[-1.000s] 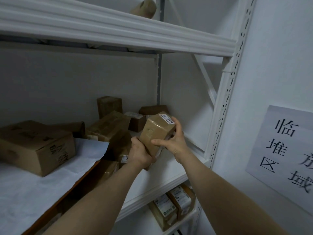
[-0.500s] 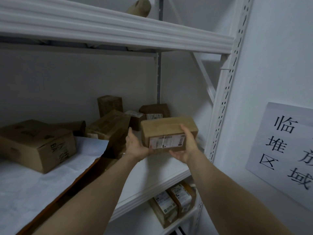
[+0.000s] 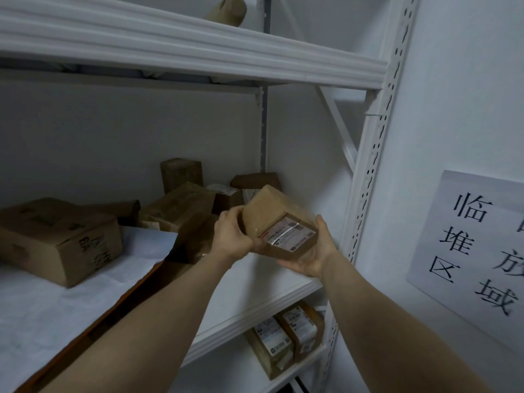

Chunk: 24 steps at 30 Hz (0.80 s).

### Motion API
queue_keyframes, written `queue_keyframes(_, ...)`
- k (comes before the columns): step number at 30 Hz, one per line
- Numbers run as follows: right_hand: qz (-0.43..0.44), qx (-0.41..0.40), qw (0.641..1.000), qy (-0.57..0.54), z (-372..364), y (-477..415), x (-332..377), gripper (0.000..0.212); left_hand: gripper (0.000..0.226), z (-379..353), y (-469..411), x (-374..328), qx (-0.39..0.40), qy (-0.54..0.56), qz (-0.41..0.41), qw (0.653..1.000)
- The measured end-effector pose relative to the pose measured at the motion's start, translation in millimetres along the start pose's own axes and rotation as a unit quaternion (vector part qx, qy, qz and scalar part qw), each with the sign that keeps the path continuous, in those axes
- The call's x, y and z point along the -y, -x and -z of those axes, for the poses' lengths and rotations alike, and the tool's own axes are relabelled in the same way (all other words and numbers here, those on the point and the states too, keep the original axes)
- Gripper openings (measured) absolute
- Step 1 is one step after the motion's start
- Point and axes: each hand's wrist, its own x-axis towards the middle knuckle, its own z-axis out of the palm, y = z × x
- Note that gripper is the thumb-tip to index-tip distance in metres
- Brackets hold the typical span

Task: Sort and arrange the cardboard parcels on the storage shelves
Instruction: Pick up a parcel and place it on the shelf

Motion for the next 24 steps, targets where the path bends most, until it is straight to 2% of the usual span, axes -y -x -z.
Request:
queue_keyframes(5, -0.011, -0.009, 1.0, 0.003, -7.6, 5.2, 1.3, 0.078, 0.087, -7.2, 6.4, -2.1, -0.024, -0.124, -0.045, 0.991)
queue_keyframes(9, -0.012, -0.018, 0.996, 0.09, -13.6, 11.6, 4.1, 0.068, 0.073, -10.2, 14.1, -0.3, -0.018, -0.254, -0.136, 0.957)
queue_keyframes(11, -0.018, -0.011, 0.992, 0.126, -17.0, 14.6, 3.4, 0.064, 0.074, -13.9, 16.2, 5.3, -0.013, -0.271, -0.172, 0.947)
queue_keyframes(13, -0.015, -0.003, 0.993, 0.117, -17.2, 14.9, 3.4, 0.055, 0.08, -16.4, 16.6, 8.9, -0.013, -0.252, -0.17, 0.953)
queue_keyframes(17, 0.005, 0.002, 0.997, 0.072, -12.7, 12.6, 2.2, 0.046, 0.104, -17.1, 6.8, 11.5, 0.001, -0.122, -0.015, 0.992)
queue_keyframes(18, 0.008, 0.005, 0.998, 0.061, -11.9, 11.9, 1.2, 0.044, 0.099, -17.0, 5.3, 11.2, 0.001, -0.092, 0.024, 0.995)
queue_keyframes(20, 0.009, 0.016, 0.999, 0.041, -12.4, 11.7, 0.2, 0.039, 0.067, -15.3, -0.6, 10.4, -0.025, -0.003, 0.106, 0.994)
queue_keyframes(21, 0.014, 0.019, 0.999, 0.036, -12.0, 10.5, 0.4, 0.037, 0.051, -14.9, -2.9, 8.9, -0.049, 0.081, 0.159, 0.983)
queue_keyframes(22, 0.018, 0.021, 0.999, 0.034, -11.5, 9.2, 0.2, 0.037, 0.041, -12.7, -2.1, 3.7, -0.065, 0.181, 0.225, 0.955)
queue_keyframes(24, 0.015, 0.021, 0.999, 0.045, -10.8, 6.0, -0.5, 0.038, 0.036, -6.3, -4.4, -2.5, -0.062, 0.362, 0.316, 0.875)
